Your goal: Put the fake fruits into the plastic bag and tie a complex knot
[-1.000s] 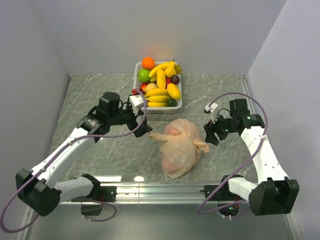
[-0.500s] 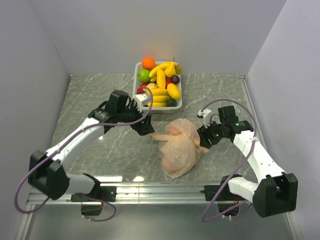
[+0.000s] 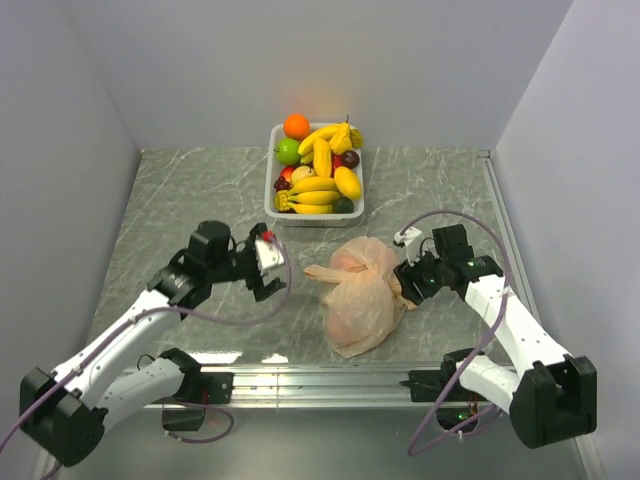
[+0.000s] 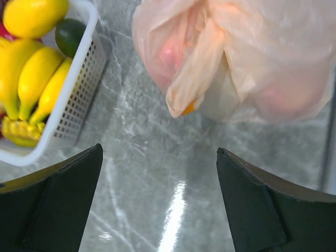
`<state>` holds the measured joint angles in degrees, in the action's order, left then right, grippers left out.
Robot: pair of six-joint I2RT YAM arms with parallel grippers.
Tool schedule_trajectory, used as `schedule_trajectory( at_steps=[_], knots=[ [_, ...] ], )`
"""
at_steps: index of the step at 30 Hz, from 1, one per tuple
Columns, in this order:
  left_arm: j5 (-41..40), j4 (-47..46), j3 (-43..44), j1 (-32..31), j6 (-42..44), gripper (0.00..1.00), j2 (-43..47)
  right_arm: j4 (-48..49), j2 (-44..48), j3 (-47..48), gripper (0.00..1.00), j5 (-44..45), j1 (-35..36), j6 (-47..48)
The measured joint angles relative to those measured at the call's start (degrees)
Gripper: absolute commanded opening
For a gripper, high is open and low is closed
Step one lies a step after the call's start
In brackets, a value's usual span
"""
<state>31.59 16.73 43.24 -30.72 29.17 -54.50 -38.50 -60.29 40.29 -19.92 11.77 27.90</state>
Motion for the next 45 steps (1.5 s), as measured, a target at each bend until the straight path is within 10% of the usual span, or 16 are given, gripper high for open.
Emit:
schedule_trajectory(
  at_steps=[12, 45],
  knots=[
    [-6.14, -23.98, -15.82, -11.13, 23.63, 0.80, 2.56, -0.42, 3.19, -0.59, 0.63, -0.52, 0.09, 1.88],
    [-19.91, -70.18, -23.52, -21.07, 38.75, 0.42, -22.49, 4.83, 0.15, -3.87, 0.34, 5.44, 0.37, -1.07]
  ],
)
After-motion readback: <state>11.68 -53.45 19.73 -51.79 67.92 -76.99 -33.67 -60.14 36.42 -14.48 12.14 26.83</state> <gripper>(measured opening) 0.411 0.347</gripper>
